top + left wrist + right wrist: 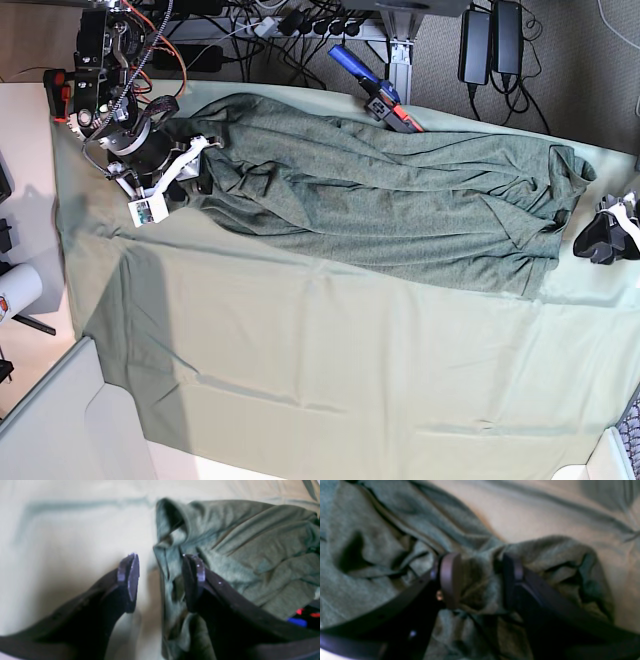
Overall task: Fold the T-shirt properly
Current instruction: 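Open the left gripper and lift it off the shirt, then lower the left gripper onto the shirt's folded end and grasp it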
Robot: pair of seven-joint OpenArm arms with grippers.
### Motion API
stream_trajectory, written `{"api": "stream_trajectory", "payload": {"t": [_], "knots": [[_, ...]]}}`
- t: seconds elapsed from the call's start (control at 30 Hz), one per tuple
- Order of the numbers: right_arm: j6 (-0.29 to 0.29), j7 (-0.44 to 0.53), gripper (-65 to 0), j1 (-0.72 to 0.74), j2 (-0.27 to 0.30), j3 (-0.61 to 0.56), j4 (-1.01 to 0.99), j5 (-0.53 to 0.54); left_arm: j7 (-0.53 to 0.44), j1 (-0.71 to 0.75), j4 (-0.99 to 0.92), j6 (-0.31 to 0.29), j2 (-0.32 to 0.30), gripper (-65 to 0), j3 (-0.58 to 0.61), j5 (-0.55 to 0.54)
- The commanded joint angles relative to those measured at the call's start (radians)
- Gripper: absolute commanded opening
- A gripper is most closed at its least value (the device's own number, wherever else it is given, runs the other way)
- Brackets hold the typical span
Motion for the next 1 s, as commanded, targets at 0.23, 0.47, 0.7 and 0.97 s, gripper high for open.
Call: {"api": "stream_trajectory", "payload": {"t": [0.23,0.47,0.7,0.97], "knots": [[0.008,0.033,-38.1,0.009,0.016,0.01,-0.005,0.008,0.085,0.111,0.024,-0.035,-0.026,-33.2,-0.104,-0.237],[0.008,0.04,-38.1,0.011,0.016,0.01,-0.005,0.011,0.116,0.285,0.253,-0.035,-0.032,-33.2,-0.165,-0.231],[0.008,0.04,-38.1,0.011,0.016,0.01,-0.005,0.011,-0.072,0.415,0.436,-0.035,-0.032,-33.2,-0.165,0.147],[0.008,0.045,-38.1,0.011,0.016,0.01,-0.005,0.011,-0.216,0.443,0.496,-0.035,-0.102,-33.2,-0.012,0.439]]}}
